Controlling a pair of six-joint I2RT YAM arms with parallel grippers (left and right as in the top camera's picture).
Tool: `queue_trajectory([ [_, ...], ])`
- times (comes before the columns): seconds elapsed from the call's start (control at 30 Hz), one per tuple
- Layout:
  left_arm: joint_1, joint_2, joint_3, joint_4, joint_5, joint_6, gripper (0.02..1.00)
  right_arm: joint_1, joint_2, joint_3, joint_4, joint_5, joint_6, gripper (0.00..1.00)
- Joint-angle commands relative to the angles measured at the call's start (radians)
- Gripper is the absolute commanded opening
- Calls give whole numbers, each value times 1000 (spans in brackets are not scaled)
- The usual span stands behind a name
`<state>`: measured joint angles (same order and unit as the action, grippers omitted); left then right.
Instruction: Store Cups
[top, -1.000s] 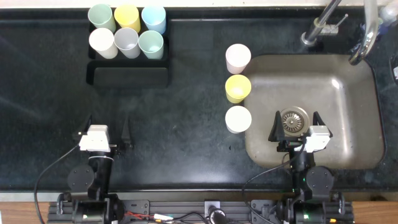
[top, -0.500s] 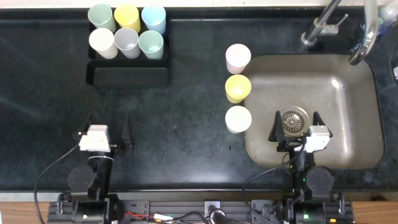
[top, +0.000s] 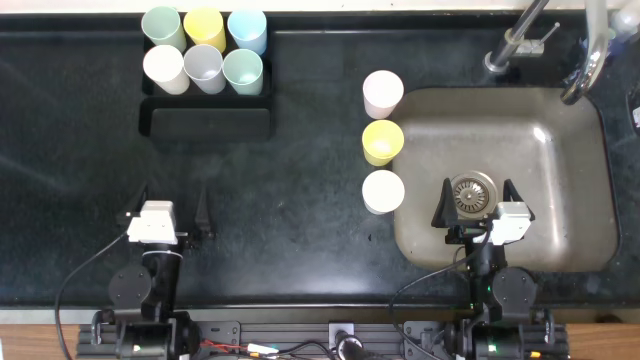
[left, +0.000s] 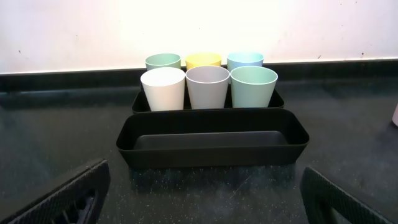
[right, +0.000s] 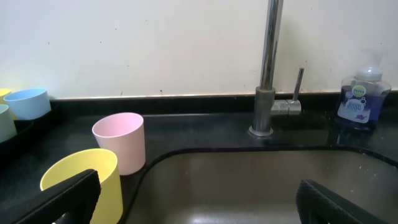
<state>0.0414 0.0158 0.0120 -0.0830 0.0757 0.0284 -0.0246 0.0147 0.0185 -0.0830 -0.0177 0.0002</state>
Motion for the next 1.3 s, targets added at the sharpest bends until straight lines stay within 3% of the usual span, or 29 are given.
queue_trajectory([
  [0.03, 5, -10, 24, -6, 19, -148, 1000, 0, -11, -13, 5, 11, 0, 998],
  [0.13, 3, 69, 131, -2, 60, -444, 1000, 0, -11, -13, 5, 11, 0, 998],
  [0.23, -13, 297, 335, -23, 106, -598, 998, 0, -11, -13, 5, 11, 0, 998],
  [0.33, -53, 584, 639, -166, 103, -600, 1000, 0, -11, -13, 5, 11, 0, 996],
  [0.47, -102, 1015, 1202, -564, 50, -594, 1000, 0, -11, -13, 5, 11, 0, 998],
  [0.57, -156, 1362, 1678, -875, 88, -576, 1000, 0, -11, -13, 5, 11, 0, 996],
  [0.7, -303, 1841, 2303, -1227, 96, -549, 1000, 0, -11, -13, 5, 11, 0, 996],
  [0.83, -473, 2234, 2745, -1344, 91, -513, 1000, 0, -11, -13, 5, 11, 0, 996],
  [1.0, -602, 2469, 2896, -1330, 58, -529, 1000, 0, -11, -13, 5, 11, 0, 998],
  [1.3, -649, 2572, 2896, -1287, 27, -554, 1000, 0, -11, -13, 5, 11, 0, 998],
])
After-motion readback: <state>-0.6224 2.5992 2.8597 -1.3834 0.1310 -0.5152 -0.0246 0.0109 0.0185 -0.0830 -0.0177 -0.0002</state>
